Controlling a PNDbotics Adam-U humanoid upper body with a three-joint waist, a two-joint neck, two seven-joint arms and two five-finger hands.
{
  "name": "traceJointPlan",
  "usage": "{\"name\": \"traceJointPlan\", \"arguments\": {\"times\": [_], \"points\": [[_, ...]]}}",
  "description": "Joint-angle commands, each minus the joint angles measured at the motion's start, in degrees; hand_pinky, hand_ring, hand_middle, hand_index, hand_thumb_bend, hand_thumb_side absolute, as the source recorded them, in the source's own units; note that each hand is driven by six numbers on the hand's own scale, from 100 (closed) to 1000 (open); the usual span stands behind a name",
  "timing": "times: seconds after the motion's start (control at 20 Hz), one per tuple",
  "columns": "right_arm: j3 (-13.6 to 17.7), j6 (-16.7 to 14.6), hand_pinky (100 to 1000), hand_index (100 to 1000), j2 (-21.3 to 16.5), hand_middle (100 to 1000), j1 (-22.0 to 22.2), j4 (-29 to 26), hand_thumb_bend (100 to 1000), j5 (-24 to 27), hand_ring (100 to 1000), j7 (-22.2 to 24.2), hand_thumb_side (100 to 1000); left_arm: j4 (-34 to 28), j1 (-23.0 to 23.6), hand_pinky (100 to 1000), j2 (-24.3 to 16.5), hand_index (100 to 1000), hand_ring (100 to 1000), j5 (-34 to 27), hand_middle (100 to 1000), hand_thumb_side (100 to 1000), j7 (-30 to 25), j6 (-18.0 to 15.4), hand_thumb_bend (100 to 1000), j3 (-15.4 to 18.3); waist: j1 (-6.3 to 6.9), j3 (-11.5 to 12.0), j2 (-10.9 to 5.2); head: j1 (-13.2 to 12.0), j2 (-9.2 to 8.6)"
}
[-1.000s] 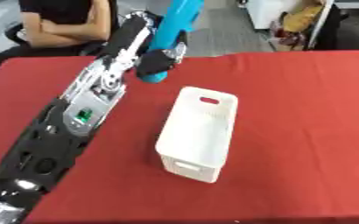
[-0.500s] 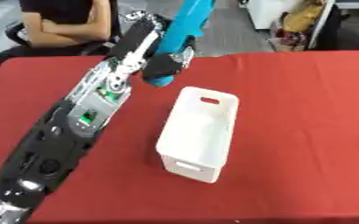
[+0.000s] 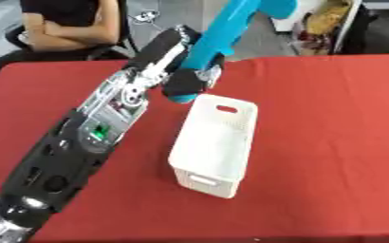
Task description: Pick up objects on the table and place them in the box.
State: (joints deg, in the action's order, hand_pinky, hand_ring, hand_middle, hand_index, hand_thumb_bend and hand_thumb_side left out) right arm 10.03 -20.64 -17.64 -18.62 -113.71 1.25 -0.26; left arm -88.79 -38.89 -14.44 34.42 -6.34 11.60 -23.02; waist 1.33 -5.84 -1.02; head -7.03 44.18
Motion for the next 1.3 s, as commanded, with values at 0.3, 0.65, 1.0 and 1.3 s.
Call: {"name": "traceJointPlan", "arguments": {"times": [0.3, 0.65, 1.0, 1.3], "points": [[0.0, -0.1, 789, 944, -0.9, 882, -1.1, -0.9, 100, 0.1, 888, 0.2, 980, -1.9, -1.2, 100, -0.1, 100, 100, -3.9, 100, 505, -1.6, -1.0, 100, -1.0, -0.1, -0.2, -0.43, -0.3, -0.07], [0.1, -0.1, 789, 944, -0.9, 882, -1.2, -0.9, 100, 0.1, 888, 0.1, 980, 0.6, 0.0, 100, -0.4, 100, 100, -8.6, 100, 486, -2.4, -1.5, 100, -2.0, -0.08, -0.2, -0.32, -0.2, -0.07], [0.1, -0.2, 789, 944, -1.0, 883, -1.3, -0.9, 100, 0.0, 888, 0.1, 979, 5.5, 1.1, 100, -0.6, 100, 100, -14.5, 100, 465, -2.1, -4.3, 100, -2.9, -0.11, -0.2, -0.18, -0.4, -0.07], [0.0, -0.2, 789, 944, -0.9, 883, -1.3, -0.9, 100, 0.1, 888, 0.2, 979, 9.6, 1.6, 100, -0.2, 100, 100, -16.0, 100, 449, -2.7, -7.0, 100, -3.3, -0.08, -0.3, -0.14, -0.4, -0.07]]}}
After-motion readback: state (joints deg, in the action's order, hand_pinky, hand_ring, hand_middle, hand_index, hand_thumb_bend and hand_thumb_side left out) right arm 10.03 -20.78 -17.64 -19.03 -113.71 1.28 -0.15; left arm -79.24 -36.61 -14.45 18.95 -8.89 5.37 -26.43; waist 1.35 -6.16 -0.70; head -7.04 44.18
